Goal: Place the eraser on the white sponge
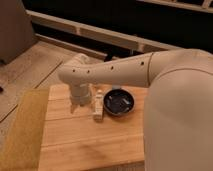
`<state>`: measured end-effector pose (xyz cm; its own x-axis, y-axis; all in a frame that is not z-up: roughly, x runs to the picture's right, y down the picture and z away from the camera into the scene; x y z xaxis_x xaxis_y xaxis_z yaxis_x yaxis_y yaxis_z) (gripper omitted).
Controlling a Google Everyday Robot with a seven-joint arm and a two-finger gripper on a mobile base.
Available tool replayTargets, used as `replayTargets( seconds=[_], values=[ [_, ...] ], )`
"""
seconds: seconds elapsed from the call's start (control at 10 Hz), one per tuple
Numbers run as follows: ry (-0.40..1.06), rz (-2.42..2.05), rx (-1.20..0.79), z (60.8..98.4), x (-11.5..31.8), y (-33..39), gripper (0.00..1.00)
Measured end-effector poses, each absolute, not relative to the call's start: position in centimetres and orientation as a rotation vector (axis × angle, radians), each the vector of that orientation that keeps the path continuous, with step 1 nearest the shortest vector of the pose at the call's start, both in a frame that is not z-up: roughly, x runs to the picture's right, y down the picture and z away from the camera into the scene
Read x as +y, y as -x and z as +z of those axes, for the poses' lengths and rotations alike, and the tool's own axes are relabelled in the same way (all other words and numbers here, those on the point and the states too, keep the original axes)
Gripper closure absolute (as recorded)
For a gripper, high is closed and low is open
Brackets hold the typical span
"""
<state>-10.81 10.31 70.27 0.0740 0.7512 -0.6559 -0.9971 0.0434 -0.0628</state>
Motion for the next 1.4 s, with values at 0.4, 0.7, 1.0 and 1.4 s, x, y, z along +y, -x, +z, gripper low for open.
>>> replayTargets(
  seconds=[0.4,0.7,1.0,1.4],
  values=[
    [0.591,1.433,0.522,70.3,10.3,10.8,0.35],
    [0.591,1.433,0.522,70.3,10.3,10.8,0.35],
    [0.590,1.432,0.521,70.3,10.3,10.8,0.35],
    [0.499,1.317,0.343,69.8,5.4,12.8,0.35]
  ],
)
